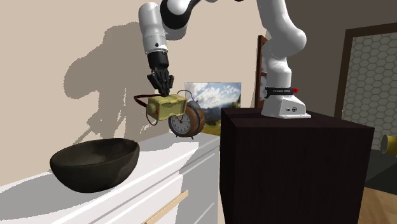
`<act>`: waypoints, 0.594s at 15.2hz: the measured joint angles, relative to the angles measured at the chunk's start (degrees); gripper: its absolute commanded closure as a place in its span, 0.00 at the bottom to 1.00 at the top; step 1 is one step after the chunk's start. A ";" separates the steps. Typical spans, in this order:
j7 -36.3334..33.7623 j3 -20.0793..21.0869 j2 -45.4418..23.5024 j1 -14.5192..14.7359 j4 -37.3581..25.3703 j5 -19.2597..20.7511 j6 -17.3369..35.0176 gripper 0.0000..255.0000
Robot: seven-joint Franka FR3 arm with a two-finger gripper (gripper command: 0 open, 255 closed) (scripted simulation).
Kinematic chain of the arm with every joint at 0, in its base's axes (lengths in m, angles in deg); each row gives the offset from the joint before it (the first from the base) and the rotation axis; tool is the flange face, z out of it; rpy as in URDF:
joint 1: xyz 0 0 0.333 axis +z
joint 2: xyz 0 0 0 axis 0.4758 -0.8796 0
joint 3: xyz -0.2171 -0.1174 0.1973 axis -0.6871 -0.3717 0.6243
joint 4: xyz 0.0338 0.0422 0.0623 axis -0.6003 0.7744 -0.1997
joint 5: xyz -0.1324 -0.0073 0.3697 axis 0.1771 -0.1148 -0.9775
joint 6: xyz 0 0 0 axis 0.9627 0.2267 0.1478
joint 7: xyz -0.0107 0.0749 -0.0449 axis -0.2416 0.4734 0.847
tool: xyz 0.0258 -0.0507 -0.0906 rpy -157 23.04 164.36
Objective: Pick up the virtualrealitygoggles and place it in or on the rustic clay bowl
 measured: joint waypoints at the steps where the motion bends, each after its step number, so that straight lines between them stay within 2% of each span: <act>1: -1.04 0.21 -0.95 0.66 -1.81 0.25 -0.76 1.00; 4: -4.22 0.72 -4.66 2.81 -7.87 1.11 -2.67 1.00; 9: -9.48 1.16 -12.79 6.87 -21.84 2.89 -7.87 1.00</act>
